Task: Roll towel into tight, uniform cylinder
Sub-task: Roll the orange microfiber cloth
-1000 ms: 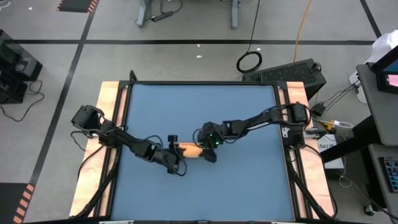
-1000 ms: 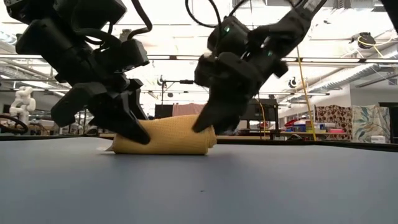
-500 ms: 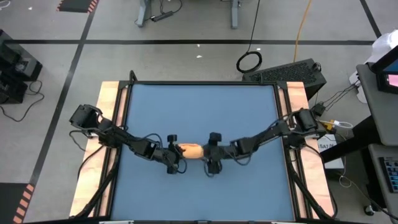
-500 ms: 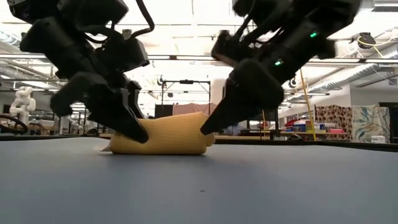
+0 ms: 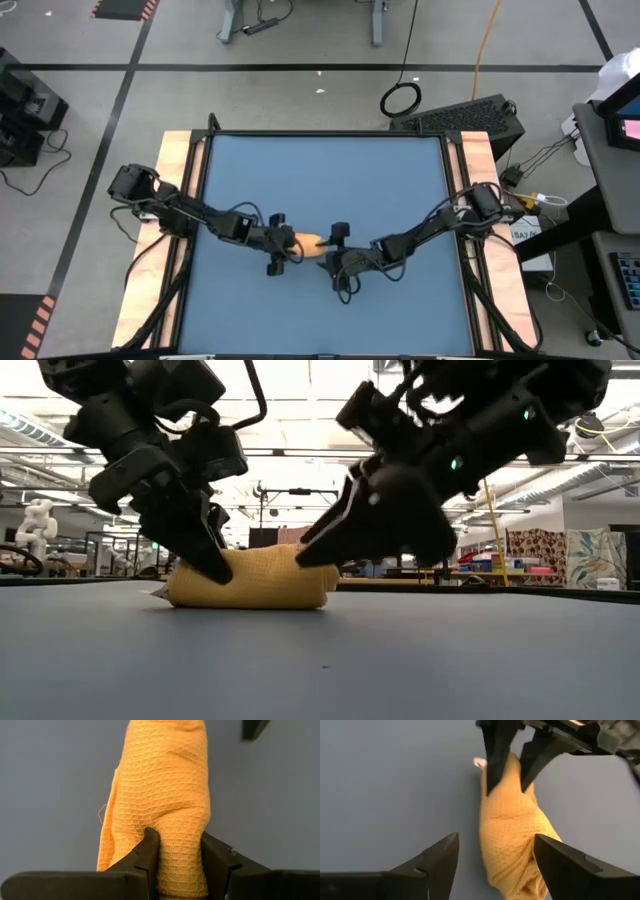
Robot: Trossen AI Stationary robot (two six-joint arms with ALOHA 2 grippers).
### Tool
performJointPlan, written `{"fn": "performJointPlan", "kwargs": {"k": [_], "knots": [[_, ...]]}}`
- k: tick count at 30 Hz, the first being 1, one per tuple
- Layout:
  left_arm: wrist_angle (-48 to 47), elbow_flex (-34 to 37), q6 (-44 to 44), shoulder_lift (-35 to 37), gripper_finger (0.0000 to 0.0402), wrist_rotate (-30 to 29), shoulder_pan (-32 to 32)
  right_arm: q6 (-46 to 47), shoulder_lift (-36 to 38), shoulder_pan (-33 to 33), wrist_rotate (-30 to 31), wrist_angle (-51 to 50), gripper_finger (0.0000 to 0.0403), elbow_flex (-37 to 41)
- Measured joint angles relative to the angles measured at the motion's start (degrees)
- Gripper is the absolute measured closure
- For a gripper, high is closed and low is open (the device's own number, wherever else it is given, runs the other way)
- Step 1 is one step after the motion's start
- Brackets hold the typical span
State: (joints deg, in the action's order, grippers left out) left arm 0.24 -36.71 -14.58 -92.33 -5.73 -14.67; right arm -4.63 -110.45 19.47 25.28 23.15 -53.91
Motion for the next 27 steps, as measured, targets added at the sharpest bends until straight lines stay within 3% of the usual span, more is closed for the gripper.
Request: {"fn": "performJointPlan", "kwargs": {"k": [5, 11, 14, 20, 27], "knots": [[0.07, -0.02, -0.16, 0.02, 0.0295, 3.32, 1.94, -5.09, -1.62, 0.38, 6.04, 2.01, 0.0151, -0.02], [-0.08, -0.09, -0.16, 0.07, 0.0295, 4.89, 3.07, -6.34, 2.87, 2.75, 10.78, -1.87, 0.0149, -0.19], [-0.08, -0.09, -0.14, 0.07, 0.0295, 4.89, 3.07, -7.06, 3.07, 2.88, 8.29, 0.09, 0.0149, -0.13], [0.07, -0.09, -0.14, 0.07, 0.0295, 4.89, 3.07, -4.14, -0.91, -2.76, -3.63, 11.76, 0.0171, -0.18], [0.07, -0.09, -0.11, 0.07, 0.0295, 5.29, 3.07, 8.91, -7.75, -8.08, -10.41, 16.16, 0.0295, -0.13]]}}
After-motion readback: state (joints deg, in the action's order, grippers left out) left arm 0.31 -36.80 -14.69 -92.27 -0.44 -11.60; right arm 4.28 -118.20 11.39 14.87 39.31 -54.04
